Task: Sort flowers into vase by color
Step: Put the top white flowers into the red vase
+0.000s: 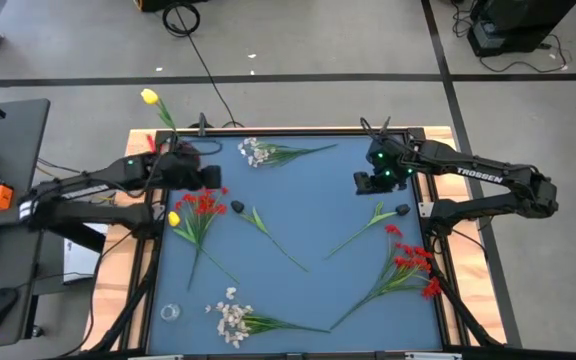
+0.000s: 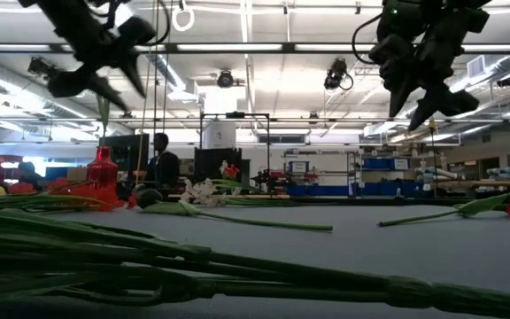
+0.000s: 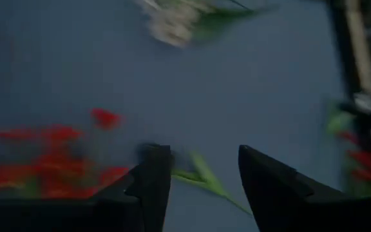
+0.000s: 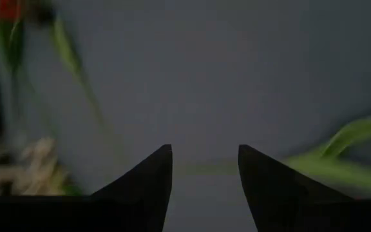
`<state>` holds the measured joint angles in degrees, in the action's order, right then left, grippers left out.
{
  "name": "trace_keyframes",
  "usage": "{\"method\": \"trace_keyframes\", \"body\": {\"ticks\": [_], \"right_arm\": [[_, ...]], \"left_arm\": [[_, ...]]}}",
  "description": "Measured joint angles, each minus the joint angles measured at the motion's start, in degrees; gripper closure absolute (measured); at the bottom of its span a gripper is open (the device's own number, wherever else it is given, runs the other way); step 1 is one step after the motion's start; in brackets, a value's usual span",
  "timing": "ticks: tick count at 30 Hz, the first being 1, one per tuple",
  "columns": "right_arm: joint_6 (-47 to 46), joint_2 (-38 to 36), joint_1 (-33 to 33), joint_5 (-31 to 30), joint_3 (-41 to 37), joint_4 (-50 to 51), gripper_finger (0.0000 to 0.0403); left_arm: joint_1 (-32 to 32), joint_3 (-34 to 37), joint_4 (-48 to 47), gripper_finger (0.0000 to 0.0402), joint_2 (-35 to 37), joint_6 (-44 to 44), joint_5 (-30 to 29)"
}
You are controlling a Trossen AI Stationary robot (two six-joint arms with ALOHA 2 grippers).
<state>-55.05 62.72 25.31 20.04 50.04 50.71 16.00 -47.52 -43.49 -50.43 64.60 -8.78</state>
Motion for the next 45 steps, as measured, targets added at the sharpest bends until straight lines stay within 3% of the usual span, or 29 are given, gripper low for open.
{"method": "trace_keyframes", "body": {"ticks": [2,9,14,16,19,22,27,33,38,45], "right_arm": [[0.73,0.02,-0.59,3.11,0.00,-0.40,0.0217],[-1.63,0.02,-2.95,1.96,0.00,-0.89,0.0217],[6.89,1.03,-4.22,-9.49,-0.02,-9.61,0.0217],[8.82,1.85,-4.29,-10.95,-0.02,-12.22,0.0217],[1.36,2.42,-5.53,-6.72,-0.02,-12.88,0.0217],[-0.57,2.16,-9.92,-7.43,-0.02,-11.46,0.0217],[-9.37,2.08,-19.38,-15.07,-0.02,-3.79,0.0217],[-29.22,3.81,-30.26,-21.90,-0.02,-1.37,0.0217],[-45.95,7.69,-37.33,-20.61,0.00,-2.54,0.0217],[-55.49,18.05,-38.67,-18.54,-0.02,0.90,0.0218]], "left_arm": [[-1.80,-0.92,2.42,0.0218,-2.05,-0.56,0.20],[-7.45,-1.28,2.74,0.0219,-7.05,3.85,-0.15],[-11.57,-1.28,6.17,0.0219,-13.13,1.04,-5.53],[-12.38,-1.25,8.57,0.0219,-16.02,-0.11,-6.22],[-13.83,-1.23,17.39,0.0219,-19.17,3.25,-3.62],[-15.18,-1.32,22.86,0.0219,-21.00,3.82,-0.84],[-17.38,-1.28,22.50,0.0219,-22.00,3.17,-0.49],[-19.93,-1.28,23.07,0.0219,-22.36,-4.85,-0.49],[-22.94,-1.28,25.23,0.0219,-22.34,-6.19,3.48],[-25.81,-1.28,24.86,0.0219,-22.34,-13.44,3.94]]}}
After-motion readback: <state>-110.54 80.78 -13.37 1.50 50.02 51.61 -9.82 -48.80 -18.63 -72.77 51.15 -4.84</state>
